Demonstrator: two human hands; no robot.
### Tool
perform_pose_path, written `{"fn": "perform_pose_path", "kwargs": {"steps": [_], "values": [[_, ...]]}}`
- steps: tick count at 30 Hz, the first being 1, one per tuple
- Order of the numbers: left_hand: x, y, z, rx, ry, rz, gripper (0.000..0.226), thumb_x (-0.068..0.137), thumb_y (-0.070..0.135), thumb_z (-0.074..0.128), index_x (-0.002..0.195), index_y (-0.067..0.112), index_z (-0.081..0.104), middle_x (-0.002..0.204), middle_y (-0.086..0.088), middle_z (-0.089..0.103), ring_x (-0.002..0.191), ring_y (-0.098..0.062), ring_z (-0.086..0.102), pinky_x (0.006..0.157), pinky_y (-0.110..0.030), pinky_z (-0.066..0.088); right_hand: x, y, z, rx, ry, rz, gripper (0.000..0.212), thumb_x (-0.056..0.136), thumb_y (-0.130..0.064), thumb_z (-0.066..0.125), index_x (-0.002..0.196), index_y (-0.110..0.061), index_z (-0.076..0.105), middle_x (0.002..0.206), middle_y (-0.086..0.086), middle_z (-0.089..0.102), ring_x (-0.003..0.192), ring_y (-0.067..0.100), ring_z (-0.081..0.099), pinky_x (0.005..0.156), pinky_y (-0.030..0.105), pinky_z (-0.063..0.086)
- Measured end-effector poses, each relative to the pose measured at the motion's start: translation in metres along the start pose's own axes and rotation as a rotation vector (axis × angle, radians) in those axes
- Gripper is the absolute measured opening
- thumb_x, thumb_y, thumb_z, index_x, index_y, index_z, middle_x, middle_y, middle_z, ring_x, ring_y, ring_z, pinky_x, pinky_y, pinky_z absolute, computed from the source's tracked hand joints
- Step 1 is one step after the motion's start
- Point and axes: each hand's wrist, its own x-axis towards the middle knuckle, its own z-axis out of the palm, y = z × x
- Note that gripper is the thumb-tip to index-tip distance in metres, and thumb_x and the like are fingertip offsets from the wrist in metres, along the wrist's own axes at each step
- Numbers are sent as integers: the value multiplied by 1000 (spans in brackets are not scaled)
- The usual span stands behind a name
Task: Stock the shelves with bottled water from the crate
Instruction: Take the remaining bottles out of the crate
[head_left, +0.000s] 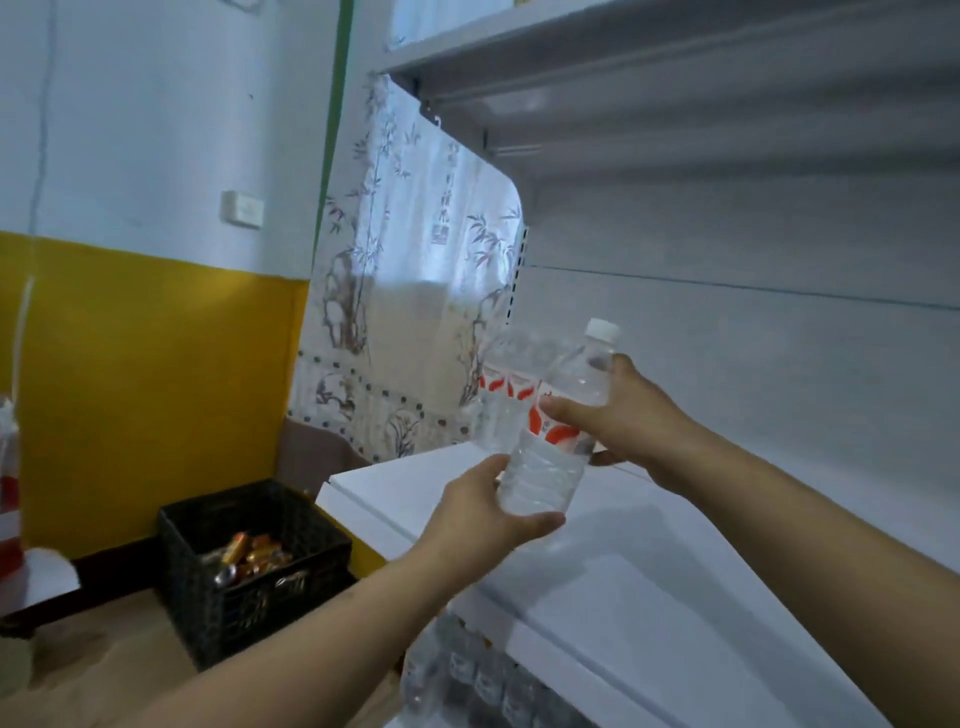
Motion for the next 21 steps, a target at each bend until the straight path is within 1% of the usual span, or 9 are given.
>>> {"fn": "perform_pose_path", "kwargs": {"steps": [3, 6, 8, 9, 11, 12, 16, 18, 21], "values": [[30, 1, 35, 292, -106, 45, 70, 81, 61, 65, 139, 30, 43, 135, 5, 58, 119, -17, 57, 99, -30, 43, 10, 29, -14, -73, 68, -8, 62, 82, -32, 77, 132, -23, 41, 112, -5, 54, 101, 22, 63, 85, 42, 58], [59, -15, 56, 542, -307, 68, 66, 89, 62, 51, 145, 30, 37, 136, -3, 56, 119, -24, 55, 101, -36, 42, 30, 62, -15, -195, 119, -54, 66, 78, -36, 79, 131, -23, 42, 111, -7, 55, 99, 16, 60, 79, 28, 50], [84, -27, 62, 664, -411, 44, 69, 89, 63, 49, 148, 32, 30, 138, -5, 54, 122, -27, 53, 103, -39, 42, 51, 80, -15, -201, 158, -40, 68, 75, -39, 81, 129, -22, 44, 112, -5, 59, 96, 16, 61, 77, 28, 50], [98, -30, 65, 731, -419, 39, 69, 89, 62, 49, 147, 28, 34, 138, -7, 54, 122, -28, 53, 103, -39, 42, 64, 88, -14, -191, 178, -28, 68, 74, -40, 82, 128, -21, 45, 113, -3, 62, 96, 18, 62, 78, 29, 52], [126, -31, 69, 788, -360, 22, 71, 88, 63, 52, 142, 18, 42, 135, -10, 55, 121, -29, 53, 99, -39, 44, 89, 102, -11, -182, 204, -10, 67, 74, -40, 82, 127, -19, 47, 117, 2, 64, 100, 21, 63, 82, 32, 52], [140, -31, 71, 766, -314, 7, 75, 86, 65, 55, 141, 15, 41, 135, -11, 53, 120, -30, 54, 97, -40, 46, 101, 107, -9, -189, 209, -5, 67, 75, -39, 82, 127, -18, 47, 119, 3, 63, 102, 21, 62, 83, 32, 52], [174, -50, 87, 555, -90, -16, 99, 80, 66, 61, 152, 16, 16, 146, -14, 34, 128, -34, 47, 100, -46, 46, 142, 124, 4, -220, 248, -23, 72, 75, -37, 83, 132, -17, 43, 126, 5, 60, 111, 25, 60, 90, 35, 50], [176, -64, 96, 533, -38, 27, 92, 86, 58, 57, 154, 19, 10, 150, -11, 29, 129, -32, 46, 100, -44, 47, 157, 132, 12, -222, 286, -47, 73, 75, -35, 83, 133, -17, 43, 129, 6, 57, 115, 26, 57, 93, 34, 48], [174, -79, 104, 529, -71, 121, 78, 91, 40, 55, 154, 21, 13, 145, -9, 33, 125, -29, 47, 99, -41, 46, 171, 146, 21, -250, 367, -67, 73, 78, -39, 80, 136, -15, 43, 130, 8, 50, 116, 25, 53, 90, 26, 41]]}}
